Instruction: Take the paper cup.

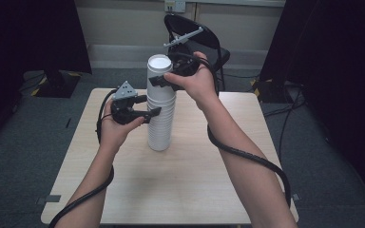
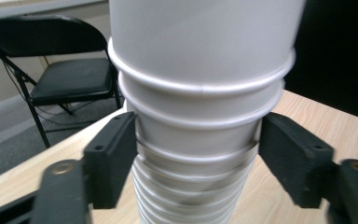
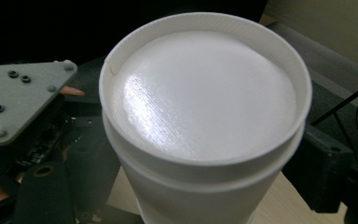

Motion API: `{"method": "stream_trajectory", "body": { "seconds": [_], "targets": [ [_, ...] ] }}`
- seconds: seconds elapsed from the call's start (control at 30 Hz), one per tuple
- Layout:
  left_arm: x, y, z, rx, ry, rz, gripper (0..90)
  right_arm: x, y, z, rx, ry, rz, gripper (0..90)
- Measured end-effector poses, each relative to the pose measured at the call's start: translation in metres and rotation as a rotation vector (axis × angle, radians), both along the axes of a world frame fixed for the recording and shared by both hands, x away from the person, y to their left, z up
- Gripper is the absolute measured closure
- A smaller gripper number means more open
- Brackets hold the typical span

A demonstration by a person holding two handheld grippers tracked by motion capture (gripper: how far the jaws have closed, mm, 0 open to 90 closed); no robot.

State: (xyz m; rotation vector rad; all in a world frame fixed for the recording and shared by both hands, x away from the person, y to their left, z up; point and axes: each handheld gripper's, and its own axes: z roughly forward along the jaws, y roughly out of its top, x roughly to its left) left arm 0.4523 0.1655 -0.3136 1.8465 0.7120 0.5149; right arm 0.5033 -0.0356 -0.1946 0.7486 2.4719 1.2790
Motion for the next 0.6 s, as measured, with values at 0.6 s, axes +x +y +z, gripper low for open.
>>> {"method": "stream_trajectory", "body": {
  "seconds": [0.6],
  "targets": [
    [-0.006,0.012,0.006,-0.006,-0.038,0.057,15.9,-0.007,-0.008,0.033,0.071,0.032,0.05,19.9]
  ]
}}
